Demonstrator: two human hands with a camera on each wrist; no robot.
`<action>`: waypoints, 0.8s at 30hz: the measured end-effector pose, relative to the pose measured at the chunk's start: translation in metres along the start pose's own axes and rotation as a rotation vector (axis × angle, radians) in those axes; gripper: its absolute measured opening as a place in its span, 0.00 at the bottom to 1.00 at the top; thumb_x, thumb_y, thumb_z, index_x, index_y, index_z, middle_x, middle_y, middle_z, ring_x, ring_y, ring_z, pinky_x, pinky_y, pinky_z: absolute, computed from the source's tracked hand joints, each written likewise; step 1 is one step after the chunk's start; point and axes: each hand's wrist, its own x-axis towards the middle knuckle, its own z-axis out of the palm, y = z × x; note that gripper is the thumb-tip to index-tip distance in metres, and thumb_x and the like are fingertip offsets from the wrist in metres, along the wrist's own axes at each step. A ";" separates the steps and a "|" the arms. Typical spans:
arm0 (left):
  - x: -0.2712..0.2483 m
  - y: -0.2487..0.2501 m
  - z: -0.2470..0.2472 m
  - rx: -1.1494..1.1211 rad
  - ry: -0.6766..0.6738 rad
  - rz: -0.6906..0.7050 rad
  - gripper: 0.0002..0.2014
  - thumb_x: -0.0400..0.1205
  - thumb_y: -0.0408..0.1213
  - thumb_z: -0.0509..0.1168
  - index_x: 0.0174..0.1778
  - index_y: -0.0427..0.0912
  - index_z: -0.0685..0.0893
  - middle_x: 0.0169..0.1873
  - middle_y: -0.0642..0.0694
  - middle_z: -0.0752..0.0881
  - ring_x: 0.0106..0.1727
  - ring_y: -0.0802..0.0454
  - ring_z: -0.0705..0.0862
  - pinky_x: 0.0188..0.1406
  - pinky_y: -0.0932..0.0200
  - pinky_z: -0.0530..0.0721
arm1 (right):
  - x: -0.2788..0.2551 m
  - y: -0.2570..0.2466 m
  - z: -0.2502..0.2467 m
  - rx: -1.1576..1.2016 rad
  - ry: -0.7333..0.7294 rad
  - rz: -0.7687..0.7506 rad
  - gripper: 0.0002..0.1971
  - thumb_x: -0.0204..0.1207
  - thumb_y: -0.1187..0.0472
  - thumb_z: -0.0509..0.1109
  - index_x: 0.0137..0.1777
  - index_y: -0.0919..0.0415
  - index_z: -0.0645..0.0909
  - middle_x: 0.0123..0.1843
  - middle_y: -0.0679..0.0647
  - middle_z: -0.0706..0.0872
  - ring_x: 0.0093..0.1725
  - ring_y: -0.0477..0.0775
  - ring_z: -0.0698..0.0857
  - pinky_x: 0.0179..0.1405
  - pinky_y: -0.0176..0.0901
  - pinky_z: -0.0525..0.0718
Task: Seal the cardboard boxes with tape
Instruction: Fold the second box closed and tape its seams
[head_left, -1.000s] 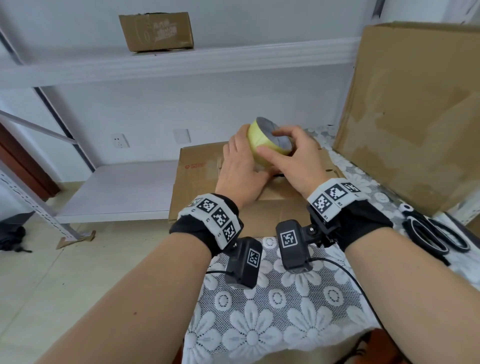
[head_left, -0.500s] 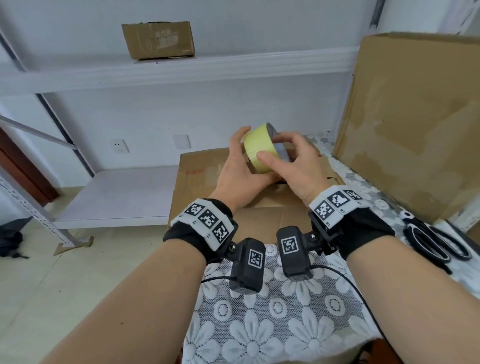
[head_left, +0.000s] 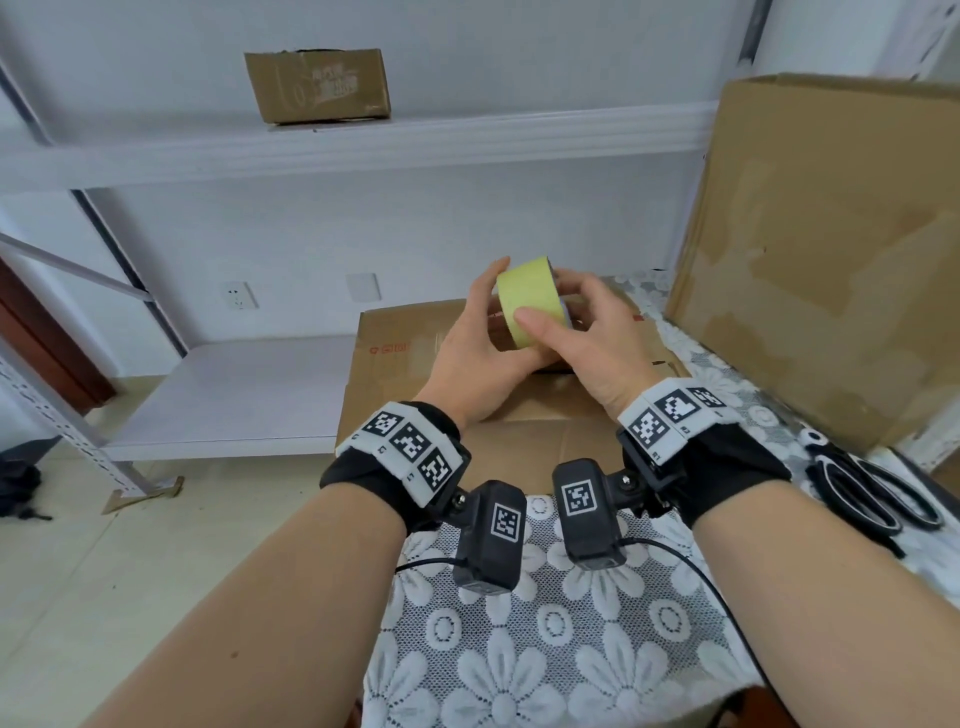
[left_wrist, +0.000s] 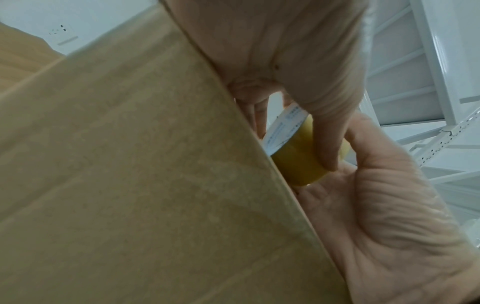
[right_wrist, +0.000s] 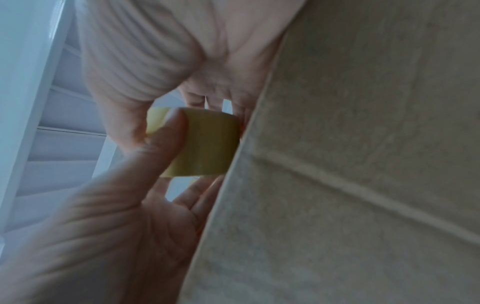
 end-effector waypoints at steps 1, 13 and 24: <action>0.000 -0.001 0.000 -0.010 0.012 0.007 0.47 0.61 0.47 0.80 0.76 0.59 0.66 0.62 0.53 0.84 0.62 0.57 0.85 0.66 0.46 0.83 | -0.001 -0.001 0.000 -0.001 -0.009 -0.009 0.18 0.71 0.59 0.78 0.58 0.55 0.77 0.62 0.54 0.82 0.58 0.47 0.83 0.53 0.34 0.83; 0.004 -0.006 -0.003 -0.111 0.041 0.000 0.44 0.66 0.42 0.81 0.77 0.53 0.66 0.66 0.52 0.80 0.65 0.58 0.83 0.64 0.56 0.82 | 0.001 0.005 -0.004 0.111 -0.064 0.005 0.08 0.74 0.61 0.75 0.53 0.55 0.88 0.71 0.46 0.80 0.70 0.45 0.78 0.70 0.51 0.78; 0.007 -0.009 -0.006 -0.084 0.037 0.018 0.47 0.69 0.37 0.82 0.81 0.51 0.63 0.72 0.51 0.77 0.67 0.58 0.82 0.67 0.56 0.82 | -0.004 -0.006 -0.003 0.206 -0.022 -0.003 0.07 0.78 0.67 0.70 0.52 0.59 0.86 0.54 0.55 0.88 0.47 0.38 0.87 0.44 0.28 0.82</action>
